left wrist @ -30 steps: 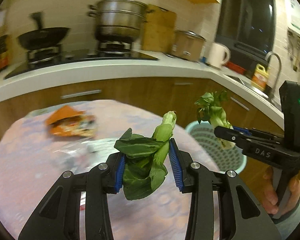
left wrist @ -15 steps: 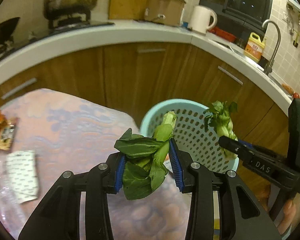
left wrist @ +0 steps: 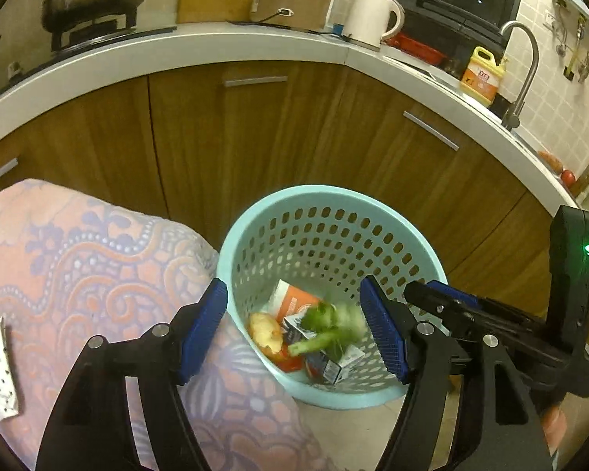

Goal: Collect trash
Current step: 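Carry both bok choy over the blue basket and open both grippers, then move the left gripper to the clear plastic bag and close on it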

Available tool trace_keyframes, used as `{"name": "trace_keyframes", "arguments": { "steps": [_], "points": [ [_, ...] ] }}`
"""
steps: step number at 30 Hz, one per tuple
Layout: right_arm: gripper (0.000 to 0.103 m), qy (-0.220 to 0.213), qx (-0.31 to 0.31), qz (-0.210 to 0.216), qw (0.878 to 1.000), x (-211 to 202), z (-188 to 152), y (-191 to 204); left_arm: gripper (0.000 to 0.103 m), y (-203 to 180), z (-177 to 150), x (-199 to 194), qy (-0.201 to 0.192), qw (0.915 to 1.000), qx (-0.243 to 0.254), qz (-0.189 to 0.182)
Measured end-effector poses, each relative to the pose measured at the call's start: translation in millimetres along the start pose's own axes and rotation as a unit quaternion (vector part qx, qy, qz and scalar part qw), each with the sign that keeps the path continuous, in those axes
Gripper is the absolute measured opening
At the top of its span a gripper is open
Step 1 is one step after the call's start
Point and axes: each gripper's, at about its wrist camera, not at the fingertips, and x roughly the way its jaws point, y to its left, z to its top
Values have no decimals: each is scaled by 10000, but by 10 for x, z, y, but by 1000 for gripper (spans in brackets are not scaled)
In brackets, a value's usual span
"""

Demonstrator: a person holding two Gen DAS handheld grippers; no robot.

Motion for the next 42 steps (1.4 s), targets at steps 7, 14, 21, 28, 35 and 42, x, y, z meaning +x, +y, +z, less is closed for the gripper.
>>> {"name": "trace_keyframes", "arguments": {
  "steps": [7,14,21,28,35,42],
  "points": [
    [34,-183,-247,201,9993,-185,-1,254,68,100,-150,-505,-520,9985,52,186],
    [34,-245,-806,571,9948,-307,-75,836,68,365,-310,-1223,-1130,9919,-183,557],
    [34,-132,-1636,978,9816,-243,-346,1678,81,910,-642,-1921,-1579,9769,-701,1256],
    [35,-208,-2221,1549,9624,-60,-566,2447,86,1526,-1057,-2149,-1351,9673,-1365,1660],
    [35,-114,-2422,1693,9553,246,-696,2810,86,1782,-1296,-1793,-644,9739,-1711,1345],
    [51,37,-2282,1796,9569,336,-660,2737,93,1661,-1234,-1510,-252,9748,-1171,1883]
  ]
}}
